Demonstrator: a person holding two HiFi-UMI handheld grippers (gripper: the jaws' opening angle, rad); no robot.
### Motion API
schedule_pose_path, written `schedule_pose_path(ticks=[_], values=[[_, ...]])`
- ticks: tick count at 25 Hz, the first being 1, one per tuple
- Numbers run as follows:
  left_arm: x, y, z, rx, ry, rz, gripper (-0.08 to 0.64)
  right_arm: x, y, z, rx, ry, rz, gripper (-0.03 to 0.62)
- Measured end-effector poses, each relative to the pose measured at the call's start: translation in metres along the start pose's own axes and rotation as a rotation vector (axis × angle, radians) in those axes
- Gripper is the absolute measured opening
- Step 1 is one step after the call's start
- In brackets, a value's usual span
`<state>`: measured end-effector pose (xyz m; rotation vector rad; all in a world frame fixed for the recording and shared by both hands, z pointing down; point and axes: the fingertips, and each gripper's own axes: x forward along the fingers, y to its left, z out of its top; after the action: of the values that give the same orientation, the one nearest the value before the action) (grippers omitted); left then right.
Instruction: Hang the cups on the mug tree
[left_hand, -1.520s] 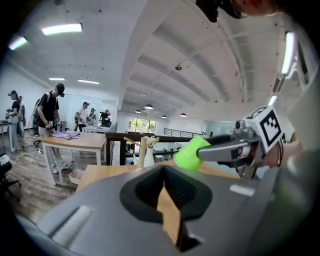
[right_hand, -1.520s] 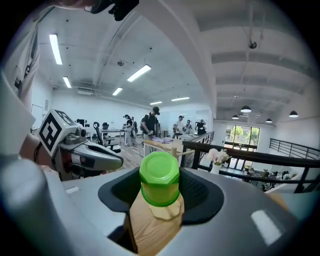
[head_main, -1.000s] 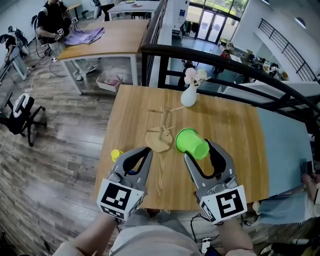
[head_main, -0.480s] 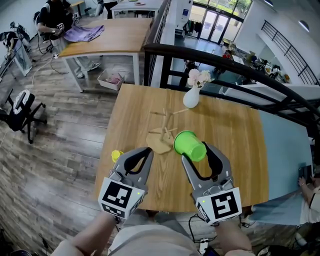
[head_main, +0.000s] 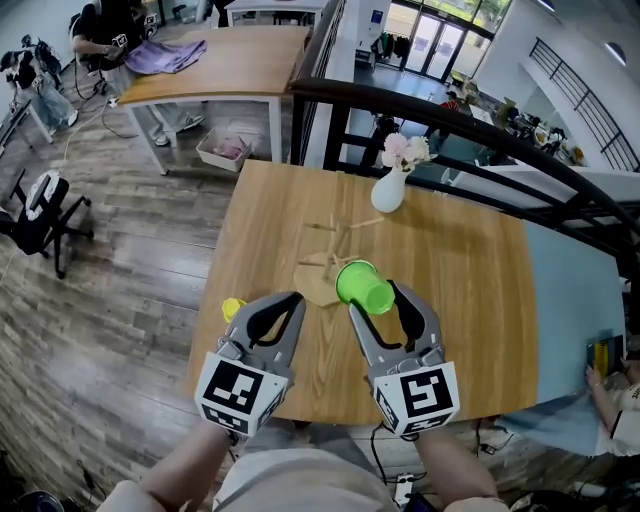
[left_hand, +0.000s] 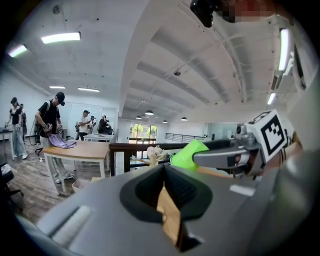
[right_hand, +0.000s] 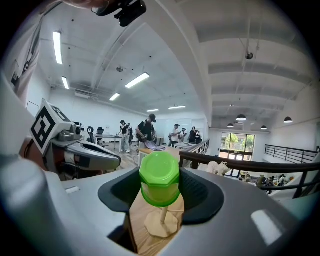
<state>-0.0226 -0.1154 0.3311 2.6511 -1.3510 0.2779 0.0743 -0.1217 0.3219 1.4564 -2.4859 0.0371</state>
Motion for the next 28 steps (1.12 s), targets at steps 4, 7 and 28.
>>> schedule_pose_path(ticks=[4, 7, 28], values=[[0.006, 0.004, -0.006, -0.009, 0.013, -0.001, 0.002, 0.016, -0.003, -0.018, -0.016, 0.027, -0.016, 0.241], [0.009, 0.009, -0.011, -0.009, 0.025, 0.002, 0.002, 0.029, -0.004, -0.034, -0.025, 0.053, -0.023, 0.241], [0.023, 0.020, -0.034, -0.006, 0.086, 0.009, 0.002, 0.085, -0.005, -0.114, 0.033, 0.173, -0.040, 0.242]])
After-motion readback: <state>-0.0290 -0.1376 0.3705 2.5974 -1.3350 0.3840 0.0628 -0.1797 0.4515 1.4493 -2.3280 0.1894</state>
